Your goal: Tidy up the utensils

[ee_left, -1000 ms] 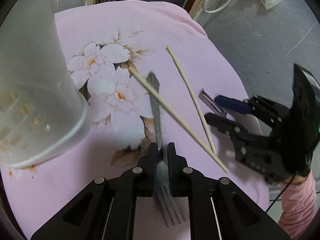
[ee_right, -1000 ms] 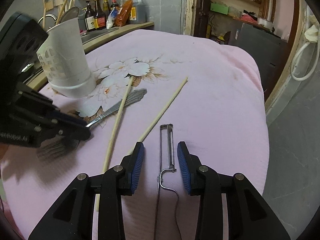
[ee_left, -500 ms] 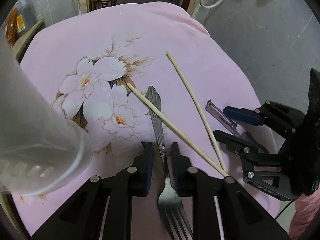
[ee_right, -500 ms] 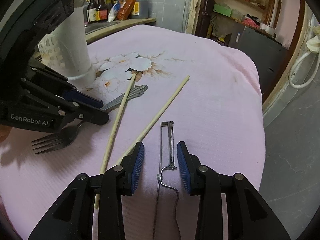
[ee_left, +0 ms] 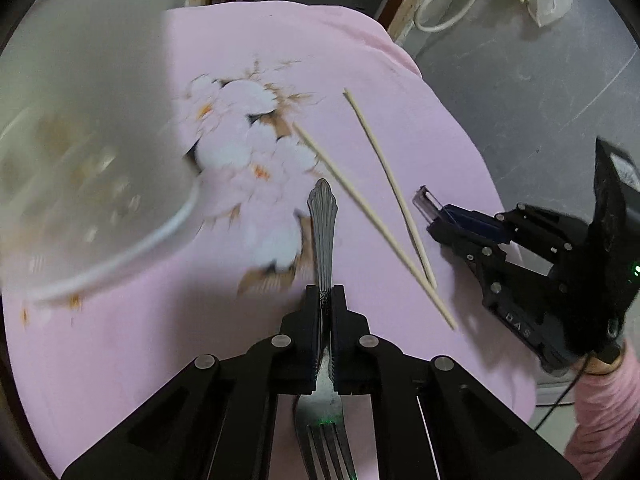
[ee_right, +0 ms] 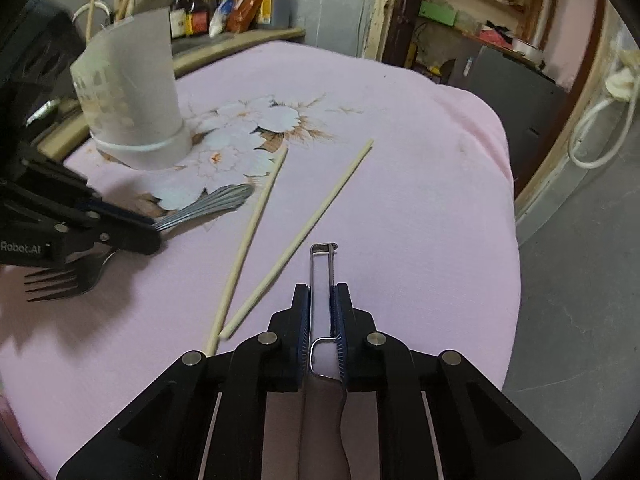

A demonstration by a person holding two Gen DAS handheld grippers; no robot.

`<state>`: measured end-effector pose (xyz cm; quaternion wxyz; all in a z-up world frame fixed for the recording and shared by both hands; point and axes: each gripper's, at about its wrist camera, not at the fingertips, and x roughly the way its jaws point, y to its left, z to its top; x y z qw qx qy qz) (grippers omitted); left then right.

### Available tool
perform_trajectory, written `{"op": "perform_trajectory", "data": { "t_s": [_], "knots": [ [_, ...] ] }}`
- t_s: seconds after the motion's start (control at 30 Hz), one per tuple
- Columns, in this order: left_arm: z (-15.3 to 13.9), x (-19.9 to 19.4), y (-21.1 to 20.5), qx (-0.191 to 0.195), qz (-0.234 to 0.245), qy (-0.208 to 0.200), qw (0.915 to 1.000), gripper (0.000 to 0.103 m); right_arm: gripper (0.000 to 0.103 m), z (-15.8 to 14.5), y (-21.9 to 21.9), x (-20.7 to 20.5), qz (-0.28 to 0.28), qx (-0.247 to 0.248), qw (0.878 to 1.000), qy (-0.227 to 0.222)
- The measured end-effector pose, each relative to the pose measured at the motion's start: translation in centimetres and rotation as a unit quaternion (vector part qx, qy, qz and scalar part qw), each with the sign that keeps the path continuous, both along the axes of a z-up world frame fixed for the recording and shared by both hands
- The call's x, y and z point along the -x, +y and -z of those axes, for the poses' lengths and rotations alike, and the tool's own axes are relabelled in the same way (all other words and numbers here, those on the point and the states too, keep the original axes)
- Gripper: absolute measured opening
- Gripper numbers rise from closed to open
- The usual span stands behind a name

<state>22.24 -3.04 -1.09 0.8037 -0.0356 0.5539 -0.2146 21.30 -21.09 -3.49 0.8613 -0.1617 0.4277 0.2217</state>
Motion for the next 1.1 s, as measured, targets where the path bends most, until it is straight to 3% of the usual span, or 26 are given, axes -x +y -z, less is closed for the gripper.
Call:
{"op": "perform_trajectory", "data": {
  "t_s": [0.17,0.23,0.43,0.57,0.9,1.1],
  "knots": [
    [-0.8,3.0,1.8,0.023,-0.03,-0.031,0.9988,0.003,0.01,-0.8,-1.6,2.5,0.021,-0.061,0.997,-0.031],
    [-0.9,4.2,1.9,0.022,-0.044,-0.064,0.9967,0.003,0.01,-1.4,-2.0,3.6,0.027,-0.086,0.994,-0.054],
    [-1.0,7.1,1.5,0.019,-0.067,-0.155,0.9855,0.003,0.01,-2.9,-1.5,6.7,0.032,-0.125,0.98,-0.151],
    [-1.9,8.1,1.7,0.036,-0.071,-0.187,0.9792,0.003,0.01,-4.0,-1.0,8.6,0.023,-0.14,0.968,-0.208],
    [-3.4,10.3,2.7,0.069,-0.111,-0.274,0.9528,0.003,0.01,-4.4,0.0,9.8,-0.004,-0.157,0.959,-0.237],
    [-3.5,11.5,2.9,0.078,-0.119,-0.302,0.9427,0.0,0.01,-4.5,-0.1,10.4,0.001,-0.163,0.956,-0.244]
  ]
}}
